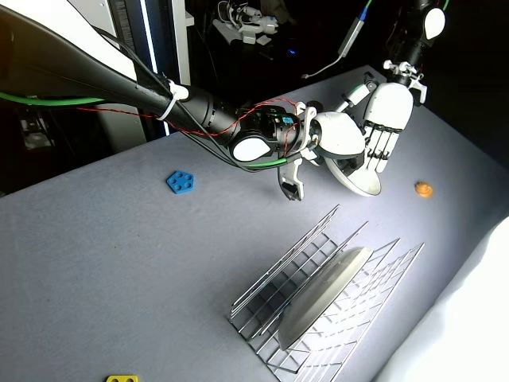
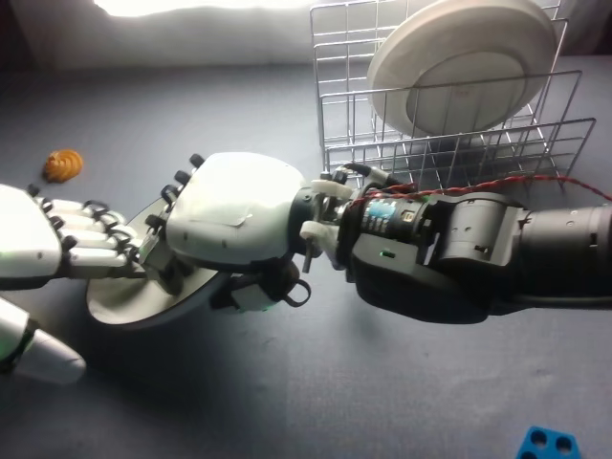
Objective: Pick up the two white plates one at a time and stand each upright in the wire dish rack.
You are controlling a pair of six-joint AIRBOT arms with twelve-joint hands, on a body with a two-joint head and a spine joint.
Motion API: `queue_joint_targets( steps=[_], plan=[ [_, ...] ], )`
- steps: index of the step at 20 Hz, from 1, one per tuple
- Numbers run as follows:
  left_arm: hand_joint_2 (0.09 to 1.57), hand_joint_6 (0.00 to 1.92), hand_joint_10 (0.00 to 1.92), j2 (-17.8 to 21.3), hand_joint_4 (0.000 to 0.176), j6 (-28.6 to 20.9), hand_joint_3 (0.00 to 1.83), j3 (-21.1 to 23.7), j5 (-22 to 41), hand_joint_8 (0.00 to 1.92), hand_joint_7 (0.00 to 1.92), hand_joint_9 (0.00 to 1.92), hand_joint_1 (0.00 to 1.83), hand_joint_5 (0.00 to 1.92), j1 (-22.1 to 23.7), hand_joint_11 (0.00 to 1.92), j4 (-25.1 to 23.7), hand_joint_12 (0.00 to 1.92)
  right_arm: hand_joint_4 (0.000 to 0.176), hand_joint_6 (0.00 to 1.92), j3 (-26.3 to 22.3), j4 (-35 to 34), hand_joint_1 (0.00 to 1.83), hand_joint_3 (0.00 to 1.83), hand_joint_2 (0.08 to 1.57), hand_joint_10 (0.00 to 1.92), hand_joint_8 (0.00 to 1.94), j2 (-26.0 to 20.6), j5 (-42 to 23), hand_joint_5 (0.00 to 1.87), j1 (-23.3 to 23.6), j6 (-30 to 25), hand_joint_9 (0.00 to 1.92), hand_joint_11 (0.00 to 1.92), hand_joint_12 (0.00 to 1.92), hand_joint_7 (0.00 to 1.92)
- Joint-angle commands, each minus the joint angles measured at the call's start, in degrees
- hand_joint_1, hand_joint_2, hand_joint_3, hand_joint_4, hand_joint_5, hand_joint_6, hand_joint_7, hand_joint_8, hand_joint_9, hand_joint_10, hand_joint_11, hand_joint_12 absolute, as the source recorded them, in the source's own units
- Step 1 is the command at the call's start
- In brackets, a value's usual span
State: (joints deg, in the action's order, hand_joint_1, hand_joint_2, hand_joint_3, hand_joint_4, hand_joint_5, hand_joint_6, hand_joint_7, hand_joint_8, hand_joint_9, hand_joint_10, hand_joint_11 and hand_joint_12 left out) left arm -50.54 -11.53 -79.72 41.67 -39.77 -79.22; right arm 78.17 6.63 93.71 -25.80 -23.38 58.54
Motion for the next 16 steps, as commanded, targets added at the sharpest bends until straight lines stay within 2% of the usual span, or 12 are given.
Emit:
queue_joint_targets(
  steps=[1, 3, 7, 8, 10, 11, 12, 14, 16],
  plan=[
    [1.09, 0.0, 0.0, 0.89, 0.0, 0.43, 0.0, 0.31, 3.37, 0.0, 0.0, 0.0, 0.0, 0.0, 1.08, 0.0, 2.27, 0.0, 0.0, 0.96, -0.22, -0.31, 1.39, 0.0, 1.07, 1.01, 0.71, -0.3, -2.19, 0.98, -0.3, -0.44, 0.99, 0.92, 0.99, 1.13],
    [1.1, 0.0, 0.0, 1.58, 0.0, 0.61, 0.0, 1.21, 3.7, 0.0, 0.0, 0.0, 0.0, 0.0, 3.18, 0.0, 0.56, 0.0, 0.0, 0.95, -1.07, -0.31, 1.39, 0.0, 1.07, 0.99, 0.7, -1.55, -1.4, 0.99, -0.29, -0.81, 1.0, 0.94, 0.97, 1.14],
    [1.1, 0.0, 0.0, 3.02, 0.0, 0.75, 0.0, 2.83, 4.54, 0.0, 0.0, 0.0, 0.0, 0.0, 6.46, 0.0, 0.26, 0.0, 0.0, 0.97, -5.36, -0.3, 1.38, 0.0, 1.08, 1.04, 0.73, -5.08, -0.54, 0.99, -0.47, -1.69, 0.96, 0.91, 0.98, 1.11],
    [1.1, 0.0, 0.0, 3.2, 0.0, 0.75, 0.0, 2.94, 4.66, 0.0, 0.0, 0.0, 0.0, 0.0, 6.95, 0.0, 0.27, 0.0, 0.0, 0.93, -6.39, -0.3, 1.47, 0.0, 1.07, 0.93, 0.7, -5.95, -0.52, 0.99, -0.25, -2.81, 0.98, 0.87, 1.37, 1.11],
    [1.1, 0.0, 0.0, 3.79, 0.0, 0.74, 0.0, 3.22, 4.91, 0.0, 0.0, 0.0, 0.0, 0.0, 7.94, 0.0, 0.28, 0.0, 0.0, 0.93, -9.13, -0.29, 1.49, 0.0, 1.07, 0.89, 0.66, -7.98, -0.26, 0.99, 0.62, -4.38, 0.99, 0.87, 1.45, 1.11],
    [1.09, 0.0, 0.0, 4.12, 0.0, 0.72, 0.0, 3.35, 5.13, 0.0, 0.0, 0.0, 0.0, 0.0, 8.37, 0.0, 0.28, 0.0, 0.0, 0.97, -10.6, -0.29, 1.41, 0.0, 1.08, 1.01, 0.72, -9.03, 0.0, 0.98, 1.28, -4.63, 0.98, 0.84, 1.18, 1.1],
    [1.1, 0.0, 0.0, 4.55, 0.0, 0.6, 0.0, 3.54, 5.31, 0.0, 0.0, 0.0, 0.0, 0.0, 8.93, 0.0, 0.29, 0.0, 0.0, 0.98, -12.24, -0.29, 1.39, 0.0, 1.08, 1.04, 0.75, -10.19, 0.71, 0.98, 1.98, -5.27, 0.97, 0.85, 1.07, 1.1],
    [1.1, 0.0, 0.0, 5.23, 0.0, -0.3, 0.0, 3.69, 5.91, 0.0, 0.0, 0.0, 0.0, 0.0, 10.15, 0.0, 0.28, 0.0, 0.0, 0.96, -14.73, -0.29, 1.39, 0.0, 1.07, 1.02, 0.7, -12.17, 2.4, 0.99, 3.0, -7.03, 0.99, 0.9, 1.0, 1.12],
    [1.1, 0.0, 0.0, 5.74, 0.0, -1.1, 0.0, 3.88, 6.1, 0.0, 0.0, 0.0, 0.0, 0.0, 11.26, 0.0, 0.26, 0.0, 0.0, 0.99, -16.46, -0.29, 1.38, 0.0, 1.08, 1.04, 0.74, -13.8, 4.12, 0.97, 3.81, -7.86, 0.96, 0.89, 1.0, 1.11]
  ],
)
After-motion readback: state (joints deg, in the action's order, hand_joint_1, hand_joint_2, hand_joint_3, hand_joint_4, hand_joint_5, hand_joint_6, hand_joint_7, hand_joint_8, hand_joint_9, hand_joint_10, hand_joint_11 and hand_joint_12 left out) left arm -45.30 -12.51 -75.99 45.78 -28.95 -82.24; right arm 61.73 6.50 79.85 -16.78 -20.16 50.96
